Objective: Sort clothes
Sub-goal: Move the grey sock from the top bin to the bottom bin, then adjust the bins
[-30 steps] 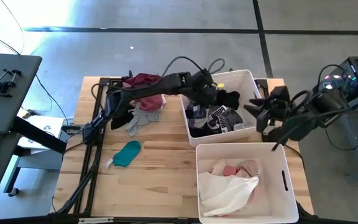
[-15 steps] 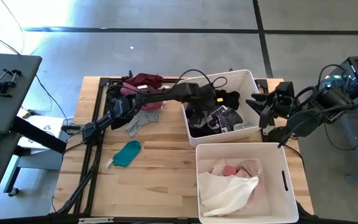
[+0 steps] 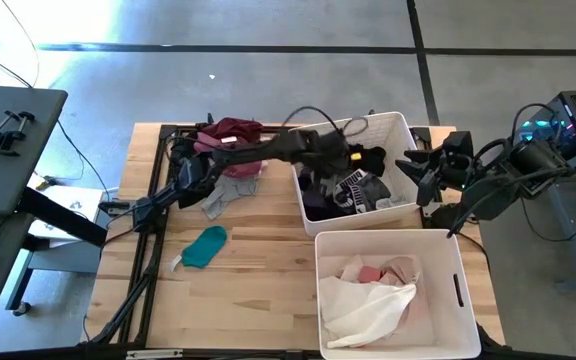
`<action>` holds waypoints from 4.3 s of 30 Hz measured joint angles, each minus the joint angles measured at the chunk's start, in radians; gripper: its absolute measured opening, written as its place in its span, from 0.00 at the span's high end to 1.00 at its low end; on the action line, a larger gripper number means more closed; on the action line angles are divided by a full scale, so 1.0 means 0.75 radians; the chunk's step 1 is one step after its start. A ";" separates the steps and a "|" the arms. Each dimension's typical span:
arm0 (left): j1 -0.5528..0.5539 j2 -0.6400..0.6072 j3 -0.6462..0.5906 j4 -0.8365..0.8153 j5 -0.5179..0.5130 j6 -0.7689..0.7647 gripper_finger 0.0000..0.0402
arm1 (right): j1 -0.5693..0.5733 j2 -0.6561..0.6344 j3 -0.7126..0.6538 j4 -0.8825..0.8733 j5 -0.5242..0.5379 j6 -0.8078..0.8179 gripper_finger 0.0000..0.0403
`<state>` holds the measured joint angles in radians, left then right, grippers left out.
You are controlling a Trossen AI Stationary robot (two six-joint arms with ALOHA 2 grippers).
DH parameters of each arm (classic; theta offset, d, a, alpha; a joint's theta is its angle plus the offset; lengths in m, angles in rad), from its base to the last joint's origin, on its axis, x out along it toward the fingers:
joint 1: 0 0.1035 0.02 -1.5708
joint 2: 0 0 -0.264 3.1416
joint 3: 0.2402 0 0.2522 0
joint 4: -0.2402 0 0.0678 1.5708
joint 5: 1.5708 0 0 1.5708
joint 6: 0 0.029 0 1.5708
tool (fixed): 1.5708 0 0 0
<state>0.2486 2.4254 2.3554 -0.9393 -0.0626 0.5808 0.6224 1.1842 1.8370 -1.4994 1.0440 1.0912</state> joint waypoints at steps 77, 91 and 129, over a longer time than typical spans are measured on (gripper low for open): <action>-0.567 -0.099 -0.002 0.586 0.375 -1.247 0.67 | 0.000 -0.101 0.017 0.092 -0.243 -0.245 0.59; -0.435 -0.249 0.001 0.378 0.509 -1.666 0.54 | 0.001 0.026 0.016 -0.005 -0.251 -0.245 0.59; -0.012 -0.668 -0.731 -0.110 -0.126 -1.535 0.77 | 0.069 0.038 0.016 -0.096 -0.239 -0.136 0.59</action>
<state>0.2395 1.9247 1.8070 -1.0217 -0.1569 -0.5706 0.6741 1.2129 1.8492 -1.5710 0.8646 0.9894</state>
